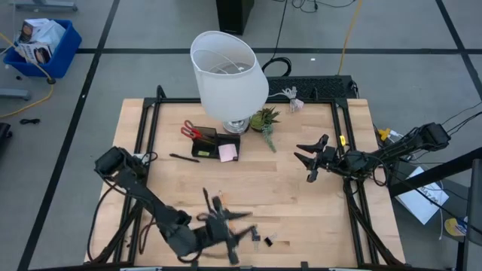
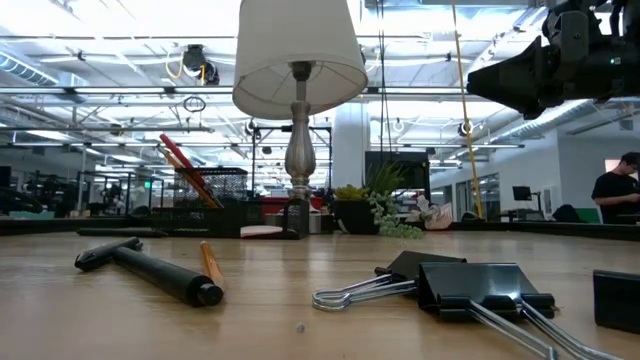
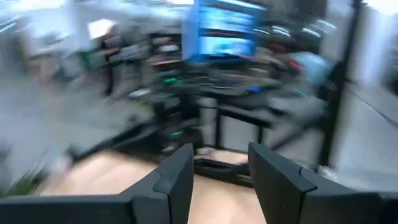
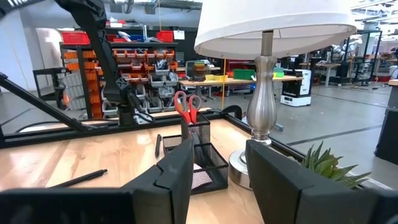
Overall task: Pick and place office supplies into organizer
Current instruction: Put the black pen into the black desk organizer
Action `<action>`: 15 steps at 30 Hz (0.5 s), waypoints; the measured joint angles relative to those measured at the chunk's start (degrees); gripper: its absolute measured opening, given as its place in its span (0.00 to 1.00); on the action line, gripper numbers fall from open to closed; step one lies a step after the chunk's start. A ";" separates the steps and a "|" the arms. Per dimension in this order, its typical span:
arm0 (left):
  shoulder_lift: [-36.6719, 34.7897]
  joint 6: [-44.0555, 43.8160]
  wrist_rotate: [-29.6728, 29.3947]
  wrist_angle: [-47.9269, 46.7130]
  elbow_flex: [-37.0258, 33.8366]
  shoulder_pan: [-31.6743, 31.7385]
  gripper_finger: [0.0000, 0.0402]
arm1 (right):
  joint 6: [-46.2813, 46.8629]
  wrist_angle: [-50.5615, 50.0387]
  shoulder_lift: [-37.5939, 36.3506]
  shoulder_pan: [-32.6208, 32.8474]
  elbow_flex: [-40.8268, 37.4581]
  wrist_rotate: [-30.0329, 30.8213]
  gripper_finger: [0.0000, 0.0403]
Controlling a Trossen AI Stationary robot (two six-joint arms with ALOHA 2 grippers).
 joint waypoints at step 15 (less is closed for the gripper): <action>-0.35 8.07 41.05 -8.06 2.18 6.34 0.39 | 0.00 -0.26 -0.01 -0.01 0.00 0.01 0.35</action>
